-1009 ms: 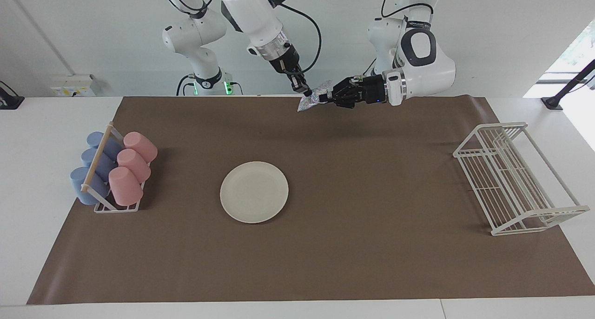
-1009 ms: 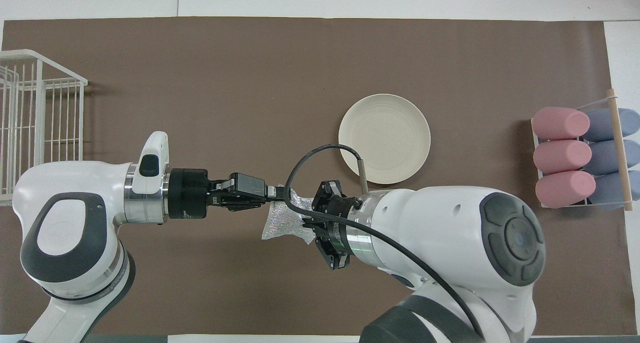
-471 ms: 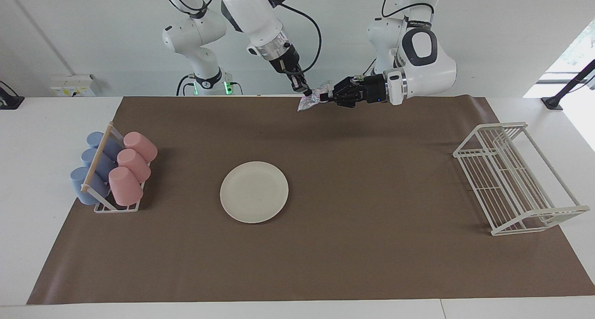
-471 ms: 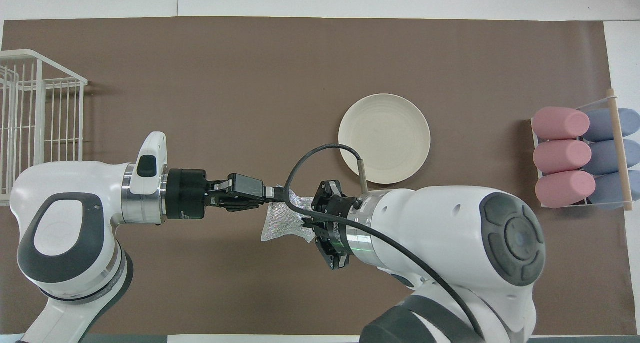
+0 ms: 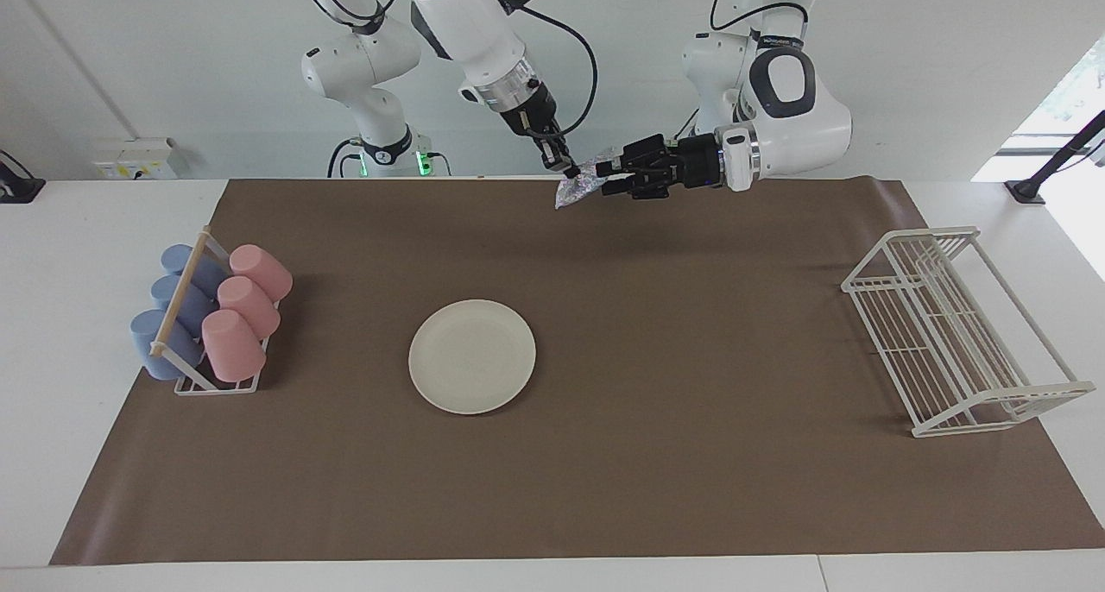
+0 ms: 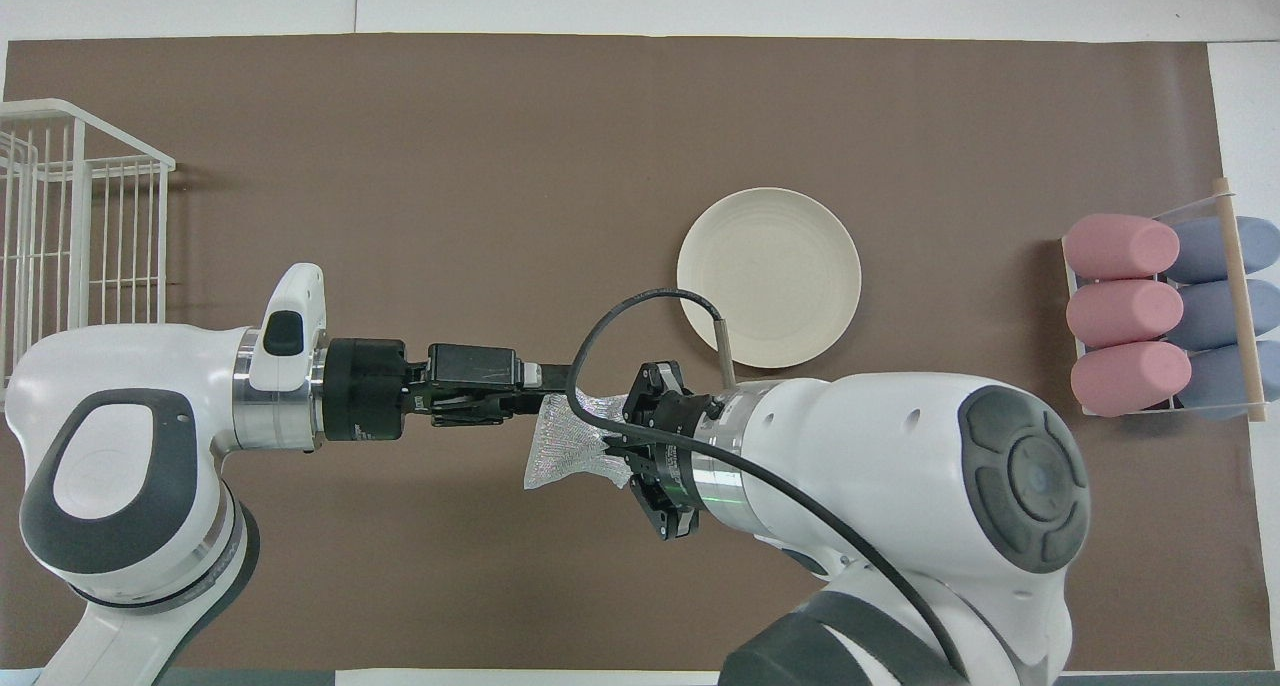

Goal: Wipe plate with sponge
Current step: 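Grasp the scrubber held by the left gripper with the right gripper, then open the left gripper while the right gripper carries the scrubber onto the plate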

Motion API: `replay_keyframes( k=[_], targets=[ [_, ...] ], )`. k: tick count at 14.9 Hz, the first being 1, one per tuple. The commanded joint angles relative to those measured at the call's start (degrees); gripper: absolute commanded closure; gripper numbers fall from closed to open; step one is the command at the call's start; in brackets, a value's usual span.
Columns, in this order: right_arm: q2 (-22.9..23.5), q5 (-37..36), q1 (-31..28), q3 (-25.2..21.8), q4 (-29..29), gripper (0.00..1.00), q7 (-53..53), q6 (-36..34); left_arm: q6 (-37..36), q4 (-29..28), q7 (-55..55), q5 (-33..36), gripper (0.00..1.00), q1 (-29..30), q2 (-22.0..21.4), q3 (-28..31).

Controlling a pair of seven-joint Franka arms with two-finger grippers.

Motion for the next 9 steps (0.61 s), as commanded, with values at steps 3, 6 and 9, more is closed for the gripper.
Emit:
replay_keyframes(
  k=[3,6,9],
  targets=[
    [-0.9,-4.4,-1.68,0.03,-1.35,1.0,-8.64,-2.86,-0.71,-1.48,-0.95,1.74,0.0,0.45,-1.93,0.2],
    [0.33,-7.14,-4.58,0.03,-2.5,1.0,-14.63,-2.69,-0.62,-1.48,-0.95,1.82,0.0,0.53,-1.93,0.21],
    [5.76,-13.73,-9.23,0.12,-2.94,1.0,-24.02,-0.77,-0.19,-1.48,-1.04,2.0,0.0,0.53,-1.84,0.29]
  ],
)
